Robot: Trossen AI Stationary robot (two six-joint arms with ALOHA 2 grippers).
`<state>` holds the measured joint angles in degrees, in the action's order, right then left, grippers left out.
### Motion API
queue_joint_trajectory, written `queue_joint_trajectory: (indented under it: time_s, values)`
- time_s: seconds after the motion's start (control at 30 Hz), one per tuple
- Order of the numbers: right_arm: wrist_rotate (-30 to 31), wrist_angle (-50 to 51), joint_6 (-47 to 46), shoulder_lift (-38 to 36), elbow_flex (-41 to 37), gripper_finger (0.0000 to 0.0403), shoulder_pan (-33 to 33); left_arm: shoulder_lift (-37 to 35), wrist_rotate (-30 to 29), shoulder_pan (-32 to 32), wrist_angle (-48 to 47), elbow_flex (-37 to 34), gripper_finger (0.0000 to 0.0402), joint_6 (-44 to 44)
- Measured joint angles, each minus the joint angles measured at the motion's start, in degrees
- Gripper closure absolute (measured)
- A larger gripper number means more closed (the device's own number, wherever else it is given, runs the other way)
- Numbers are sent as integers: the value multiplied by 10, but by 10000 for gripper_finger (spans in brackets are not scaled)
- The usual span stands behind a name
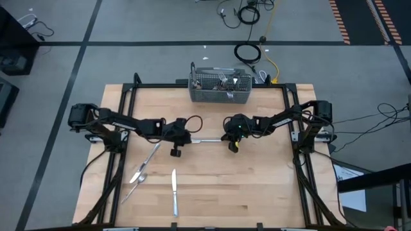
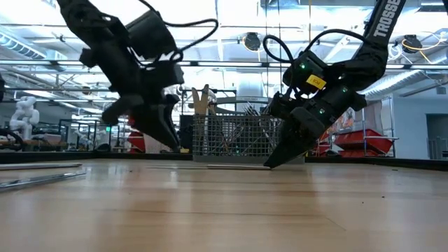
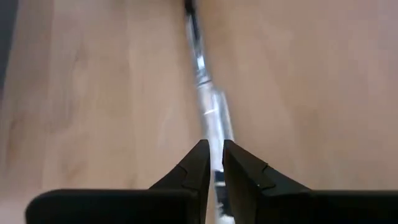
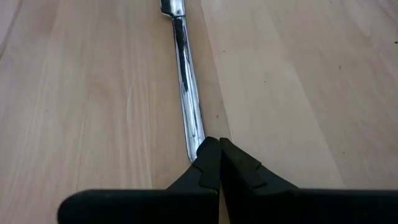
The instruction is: Sort silverware
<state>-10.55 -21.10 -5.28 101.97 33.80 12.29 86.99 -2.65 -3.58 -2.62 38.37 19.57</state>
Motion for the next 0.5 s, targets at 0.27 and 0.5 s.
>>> queue_joint_trajectory:
  time_s: [0.27,0.5]
  values:
    - [1,-4,-3,0,0,403,0,31,-54,63,-17,0,346,-11]
    - [1,-5,-11,0,0,403,0,80,-125,70,-3,-1,346,-59]
